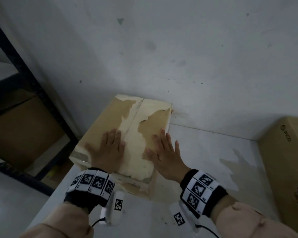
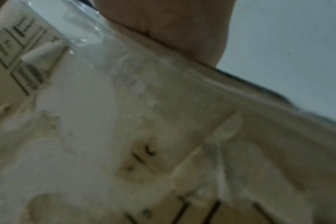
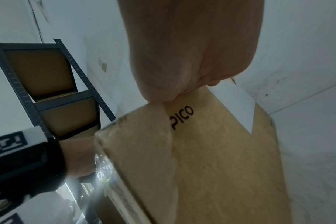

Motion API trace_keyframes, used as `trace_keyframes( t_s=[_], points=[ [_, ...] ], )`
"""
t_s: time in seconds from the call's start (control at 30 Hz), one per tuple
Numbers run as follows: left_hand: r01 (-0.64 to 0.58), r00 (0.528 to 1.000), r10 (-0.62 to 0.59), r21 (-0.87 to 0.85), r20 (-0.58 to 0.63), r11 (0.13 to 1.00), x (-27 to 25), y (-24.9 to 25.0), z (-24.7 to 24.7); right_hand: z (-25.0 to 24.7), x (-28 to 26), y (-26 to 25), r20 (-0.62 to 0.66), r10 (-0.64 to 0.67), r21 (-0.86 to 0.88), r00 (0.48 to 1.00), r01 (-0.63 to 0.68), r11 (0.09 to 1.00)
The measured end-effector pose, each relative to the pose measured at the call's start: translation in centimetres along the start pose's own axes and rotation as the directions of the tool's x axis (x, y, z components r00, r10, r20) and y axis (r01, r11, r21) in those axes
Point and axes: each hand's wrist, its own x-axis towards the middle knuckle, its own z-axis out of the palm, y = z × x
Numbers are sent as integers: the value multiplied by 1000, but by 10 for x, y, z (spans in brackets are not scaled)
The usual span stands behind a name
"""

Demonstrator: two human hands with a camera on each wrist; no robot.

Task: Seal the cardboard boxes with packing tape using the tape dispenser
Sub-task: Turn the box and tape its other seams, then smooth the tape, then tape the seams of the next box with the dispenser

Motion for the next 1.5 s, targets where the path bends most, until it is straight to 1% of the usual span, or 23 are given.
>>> trace_keyframes(
  t_s=[0.17,0.27,0.47,0.6,0.73,0.77,0.83,0.87,0.9,1.0,1.03,1.07,1.13,1.23,1.4,1.5],
  points=[
    [32,999,-32,23,-9,999,18,-20,-9,4,24,-15,0,-10,-24,1000,10,1000],
    [18,1000,-18,29,-14,999,26,-25,-14,6,33,-21,-16,5,-28,1000,-5,1000],
    [-7,998,11,59,-65,998,41,-28,-21,9,48,-25,-61,31,-5,998,-32,999],
    [-20,996,24,54,-83,998,43,-26,-22,8,49,-26,-42,52,-23,998,-53,998],
    [-34,988,43,61,-150,998,42,-27,-21,-2,48,-27,26,64,-54,998,-63,997],
    [-49,981,63,79,-183,996,41,-27,-21,-7,46,-26,43,68,-44,997,-66,997],
    [-80,958,105,105,-266,991,38,-25,-21,-14,37,-23,48,90,35,995,-92,995],
    [-87,952,112,101,-286,991,36,-23,-21,-16,28,-20,32,105,70,994,-107,992],
    [-85,955,108,93,-277,992,35,-19,-22,-18,17,-15,11,115,86,993,-116,990],
    [-12,983,27,83,-179,997,28,2,-28,-23,-22,5,-26,128,56,991,-126,990],
    [-3,985,15,70,-173,998,22,12,-30,-25,-36,14,-46,121,47,992,-119,992],
    [-22,982,30,47,-188,999,13,24,-31,-29,-52,23,-70,116,52,991,-113,992],
    [-128,966,126,7,-226,992,-11,52,-28,-37,-82,44,-117,129,64,985,-122,991],
    [-276,938,255,-60,-234,959,-54,97,-17,-47,-129,77,-163,162,47,973,-157,987],
    [-402,912,385,-116,-144,908,-109,167,26,-55,-214,138,-194,224,5,955,-227,974],
    [-435,900,430,-113,-70,893,-139,206,53,-50,-266,177,-216,262,-19,941,-273,962]
  ],
)
